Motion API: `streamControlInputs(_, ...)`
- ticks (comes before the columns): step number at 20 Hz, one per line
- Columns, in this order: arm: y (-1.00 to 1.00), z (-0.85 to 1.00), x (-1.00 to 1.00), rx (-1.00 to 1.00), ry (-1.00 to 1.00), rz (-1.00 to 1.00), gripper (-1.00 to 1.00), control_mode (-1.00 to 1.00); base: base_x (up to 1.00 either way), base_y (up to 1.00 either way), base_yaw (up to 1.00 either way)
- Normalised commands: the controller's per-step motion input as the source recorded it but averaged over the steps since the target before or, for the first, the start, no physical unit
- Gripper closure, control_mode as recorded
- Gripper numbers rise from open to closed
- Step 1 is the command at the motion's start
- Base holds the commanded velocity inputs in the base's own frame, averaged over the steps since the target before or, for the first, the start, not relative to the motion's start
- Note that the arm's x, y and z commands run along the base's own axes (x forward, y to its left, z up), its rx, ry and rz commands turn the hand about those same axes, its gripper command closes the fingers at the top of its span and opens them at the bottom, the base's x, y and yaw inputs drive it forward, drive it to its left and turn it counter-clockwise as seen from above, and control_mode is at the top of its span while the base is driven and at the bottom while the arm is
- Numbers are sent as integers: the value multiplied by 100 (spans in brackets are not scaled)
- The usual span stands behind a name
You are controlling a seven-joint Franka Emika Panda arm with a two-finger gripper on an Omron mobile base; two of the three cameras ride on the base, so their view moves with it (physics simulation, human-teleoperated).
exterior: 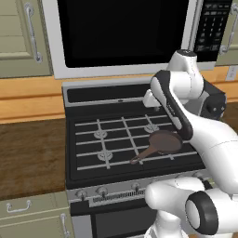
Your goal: Turn off the front right burner of the stove.
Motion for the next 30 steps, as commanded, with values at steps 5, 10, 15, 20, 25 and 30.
streamControlInputs(5, -31, -10, -35, 0, -2, 0, -100, -100, 0, 0, 0)
streamControlInputs(10, -93, -40, -85, 2, 0, 0, -100, -100, 0, 0, 0)
streamControlInputs(15, -98, -58, -99, 0, 0, 0, -100, -100, 0, 0, 0)
streamControlInputs(20, -80, -43, -100, -5, -22, 14, -100, -100, 0, 0, 0)
streamControlInputs(25, -64, -12, -100, -5, -51, 26, -100, -100, 0, 0, 0)
streamControlInputs(30, -27, -8, -95, -10, -45, 23, -100, -100, 0, 0, 0)
